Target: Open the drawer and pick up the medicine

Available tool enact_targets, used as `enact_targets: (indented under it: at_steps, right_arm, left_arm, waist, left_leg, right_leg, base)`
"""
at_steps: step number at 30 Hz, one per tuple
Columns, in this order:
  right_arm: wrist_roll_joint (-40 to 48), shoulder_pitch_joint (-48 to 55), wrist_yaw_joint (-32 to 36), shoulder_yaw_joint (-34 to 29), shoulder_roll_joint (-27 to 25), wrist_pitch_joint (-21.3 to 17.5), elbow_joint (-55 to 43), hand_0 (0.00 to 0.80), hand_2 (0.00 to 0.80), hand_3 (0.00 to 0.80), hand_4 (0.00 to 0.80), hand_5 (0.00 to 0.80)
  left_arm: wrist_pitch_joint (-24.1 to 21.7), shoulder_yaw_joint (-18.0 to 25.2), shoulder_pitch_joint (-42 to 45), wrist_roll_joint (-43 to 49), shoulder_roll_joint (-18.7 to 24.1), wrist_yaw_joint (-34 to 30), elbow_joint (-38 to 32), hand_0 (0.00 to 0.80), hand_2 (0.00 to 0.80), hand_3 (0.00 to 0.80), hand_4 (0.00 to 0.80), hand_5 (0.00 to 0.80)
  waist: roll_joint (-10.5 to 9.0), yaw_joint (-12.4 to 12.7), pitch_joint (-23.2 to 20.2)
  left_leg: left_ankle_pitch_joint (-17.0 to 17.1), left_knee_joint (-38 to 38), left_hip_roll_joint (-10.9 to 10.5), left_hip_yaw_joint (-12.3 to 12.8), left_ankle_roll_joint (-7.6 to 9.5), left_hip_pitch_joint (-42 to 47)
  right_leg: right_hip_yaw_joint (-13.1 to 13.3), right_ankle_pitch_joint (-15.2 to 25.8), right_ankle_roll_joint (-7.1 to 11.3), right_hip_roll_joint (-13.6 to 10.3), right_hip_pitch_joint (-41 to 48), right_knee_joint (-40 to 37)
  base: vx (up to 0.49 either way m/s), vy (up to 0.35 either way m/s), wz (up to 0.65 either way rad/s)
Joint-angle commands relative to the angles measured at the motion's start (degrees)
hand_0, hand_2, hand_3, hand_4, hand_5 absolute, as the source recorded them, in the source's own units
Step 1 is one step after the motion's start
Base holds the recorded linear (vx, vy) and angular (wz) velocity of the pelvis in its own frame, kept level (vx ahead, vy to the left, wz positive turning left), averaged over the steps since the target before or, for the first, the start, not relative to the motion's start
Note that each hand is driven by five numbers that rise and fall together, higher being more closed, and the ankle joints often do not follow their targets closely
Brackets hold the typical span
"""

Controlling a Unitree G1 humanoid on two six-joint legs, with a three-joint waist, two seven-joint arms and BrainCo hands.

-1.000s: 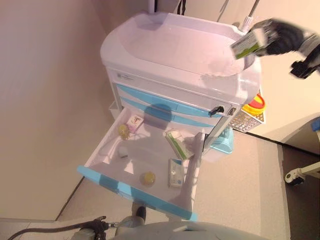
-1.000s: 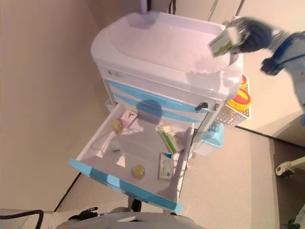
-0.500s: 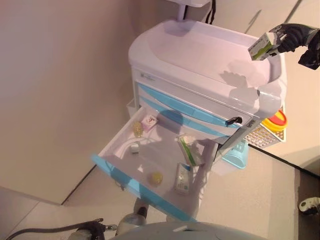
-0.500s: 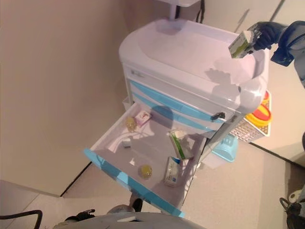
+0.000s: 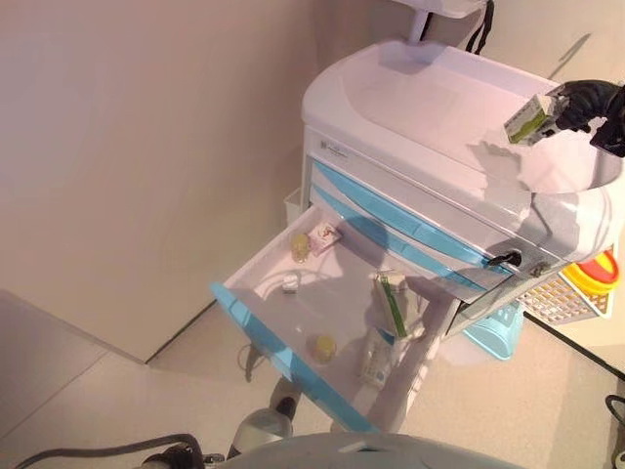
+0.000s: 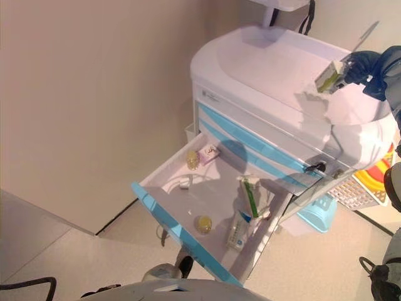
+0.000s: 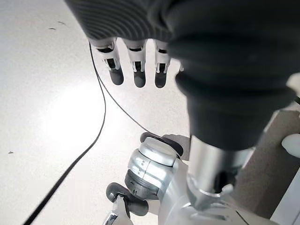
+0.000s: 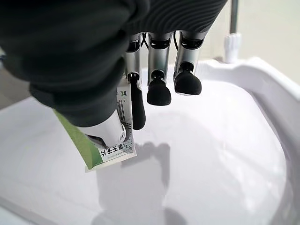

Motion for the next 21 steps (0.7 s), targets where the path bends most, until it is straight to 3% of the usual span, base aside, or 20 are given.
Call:
enact_targets:
  at_steps: [1, 21]
  right_arm:
    - [-2.5, -3.85, 1.54, 1.23, -1.15, 0.67, -0.16, 0.8, 0.8, 0.8, 0.8, 0.8]
    - [-6.2, 1.01, 6.32, -0.4, -1.1, -0.56, 1.95, 0.8, 0.8, 0.8, 0.8, 0.8]
  left_arm:
    - [-1.62, -0.36, 0.65, 0.04, 3.43, -0.51, 0.22, 0.0, 0.0, 0.0, 0.0, 0.0]
    - [-2.98, -0.73, 1.51, 0.64, 3.34, -0.58, -0.82, 0.0, 0.0, 0.0, 0.0, 0.0]
  waist:
    - [-2.47, 1.7, -0.11]
    - [-2.54, 2.01, 0.12]
  left_leg:
    - [-6.92, 1.27, -2.42, 1.53, 1.9, 2.91]
    - [-6.55, -0.06, -2.26, 1.47, 1.68, 3.61]
  right_leg:
    - [4.92, 3.91, 2.1, -3.4, -2.93, 2.92]
    - [5.35, 4.15, 2.9, -3.26, -2.65, 2.05]
  base:
    - [0.049, 0.02, 0.12]
    - [0.014, 0.002, 0.01]
